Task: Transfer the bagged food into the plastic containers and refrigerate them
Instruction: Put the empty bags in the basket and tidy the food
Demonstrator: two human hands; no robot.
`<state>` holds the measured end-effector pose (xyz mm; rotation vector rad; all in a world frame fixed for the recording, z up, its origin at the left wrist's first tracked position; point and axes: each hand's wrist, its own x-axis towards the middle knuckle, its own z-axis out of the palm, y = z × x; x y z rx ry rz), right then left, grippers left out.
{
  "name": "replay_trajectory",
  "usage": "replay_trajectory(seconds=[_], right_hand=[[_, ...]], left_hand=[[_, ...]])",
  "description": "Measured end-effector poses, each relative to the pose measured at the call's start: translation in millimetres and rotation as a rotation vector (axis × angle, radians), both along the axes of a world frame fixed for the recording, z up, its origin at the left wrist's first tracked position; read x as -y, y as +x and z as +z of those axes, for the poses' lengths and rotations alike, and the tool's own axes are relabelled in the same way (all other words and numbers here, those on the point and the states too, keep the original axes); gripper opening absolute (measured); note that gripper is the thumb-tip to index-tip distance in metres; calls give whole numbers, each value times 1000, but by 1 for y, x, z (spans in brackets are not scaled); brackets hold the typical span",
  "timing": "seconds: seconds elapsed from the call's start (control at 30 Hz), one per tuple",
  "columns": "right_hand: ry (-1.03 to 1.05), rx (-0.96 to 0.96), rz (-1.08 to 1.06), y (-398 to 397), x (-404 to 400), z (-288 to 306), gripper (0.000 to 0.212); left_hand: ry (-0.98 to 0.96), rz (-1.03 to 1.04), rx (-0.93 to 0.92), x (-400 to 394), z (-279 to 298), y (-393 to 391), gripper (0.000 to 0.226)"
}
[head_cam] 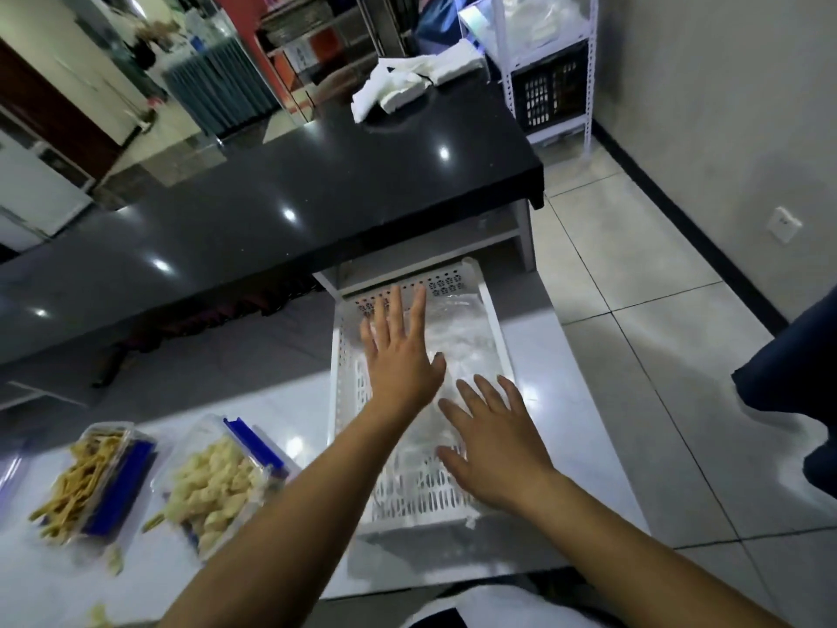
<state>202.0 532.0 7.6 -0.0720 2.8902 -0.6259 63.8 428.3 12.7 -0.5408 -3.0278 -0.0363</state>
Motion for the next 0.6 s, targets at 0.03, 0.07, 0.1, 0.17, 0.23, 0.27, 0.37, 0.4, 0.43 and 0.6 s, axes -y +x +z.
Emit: replay_trajectory(seconds=[0.03, 0.07, 0.1, 0.17, 0.23, 0.27, 0.37, 0.4, 0.43, 0.6], right_hand=[[-6, 2, -3, 0, -1, 0, 70], [15, -1, 11, 0, -1, 1, 70], [51, -2, 39, -1, -1, 1, 68], [110, 10, 86, -1, 0, 0, 65], [154, 24, 113, -2, 0, 0, 63], [170, 31, 125, -3, 0, 0, 63], [173, 28, 139, -2, -2, 1, 61], [168, 24, 138, -2, -2, 1, 61], [165, 24, 140, -1, -2, 1, 61], [7, -16, 75, -1, 3, 3, 56]], left_hand=[[14, 37, 21, 4, -12, 6, 95], [25, 78, 70, 9, -22, 9, 89], [36, 120, 136, 15, -30, 11, 84], [82, 172, 245, 26, -42, 10, 76], [117, 174, 292, 35, -48, 8, 72], [111, 165, 317, 39, -48, 7, 71], [90, 167, 366, 46, -41, 9, 71], [113, 176, 369, 47, -37, 13, 73], [157, 181, 365, 48, -29, 19, 74], [426, 126, 311, 75, 14, 89, 69]])
